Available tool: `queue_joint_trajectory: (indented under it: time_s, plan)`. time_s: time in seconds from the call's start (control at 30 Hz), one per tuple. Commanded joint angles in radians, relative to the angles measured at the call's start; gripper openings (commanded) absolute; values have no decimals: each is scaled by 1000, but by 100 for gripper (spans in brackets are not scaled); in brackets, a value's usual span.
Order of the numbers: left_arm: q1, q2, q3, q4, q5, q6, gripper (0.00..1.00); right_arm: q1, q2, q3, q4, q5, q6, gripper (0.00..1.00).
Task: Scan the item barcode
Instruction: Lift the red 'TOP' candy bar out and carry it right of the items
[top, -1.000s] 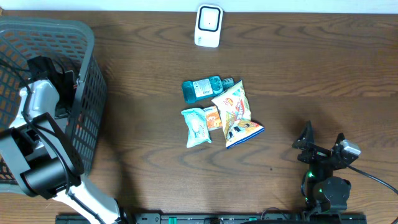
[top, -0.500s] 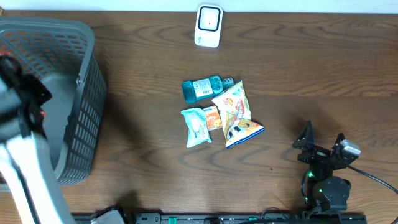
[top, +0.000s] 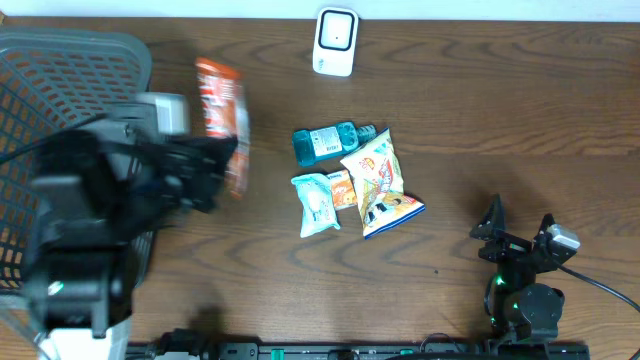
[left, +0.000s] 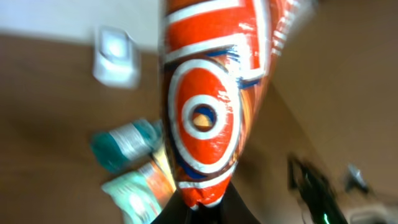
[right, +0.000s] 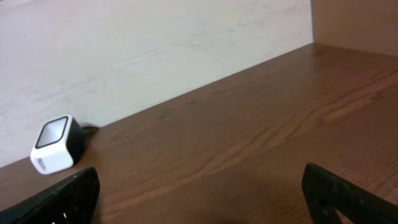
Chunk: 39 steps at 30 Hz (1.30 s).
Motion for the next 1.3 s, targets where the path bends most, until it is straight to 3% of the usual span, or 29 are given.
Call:
queue_joint_trajectory:
  time_s: [0.0, 0.13, 0.2, 0.3, 0.33, 0.57, 0.7, 0.9, 0.93, 1.0, 1.03, 1.13, 1.27]
  plan:
    - [-254, 90, -58, -1, -84, 12, 7, -4, -5, -1, -5, 2, 3, 99]
    - [-484, 235, -61, 109, -243, -39, 7, -4, -5, -1, -5, 2, 3, 99]
    - [-578, 328, -61, 256, -311, -77, 7, -4, -5, -1, -5, 2, 3, 99]
    - [-661, 457, -61, 464, -404, -219, 7, -4, -5, -1, -5, 2, 3, 99]
    - [-705, 563, -61, 619, -440, -343, 8, -4, -5, -1, -5, 2, 3, 99]
    - [-795, 876, -61, 1039, -446, -645, 7, -4, -5, -1, -5, 2, 3, 99]
    - [-818, 996, -61, 1155, -447, -691, 7, -4, -5, -1, -5, 2, 3, 99]
    - [-820, 1051, -61, 1141, -451, -688, 9, -4, -5, -1, -5, 2, 3, 99]
    - [-819, 1051, -61, 1143, -457, -679, 23, -4, -5, -1, -5, 2, 3, 99]
    - [-817, 1045, -61, 1142, -472, -679, 65, -4, -5, -1, -5, 2, 3, 99]
    - [-814, 1040, -61, 1143, -473, -678, 73, -4, -5, -1, -5, 2, 3, 99]
    - [-801, 1020, -61, 1141, -472, -638, 86, -4, -5, -1, -5, 2, 3, 99]
    - [-783, 974, -60, 1089, -473, -580, 89, -4, -5, -1, -5, 2, 3, 99]
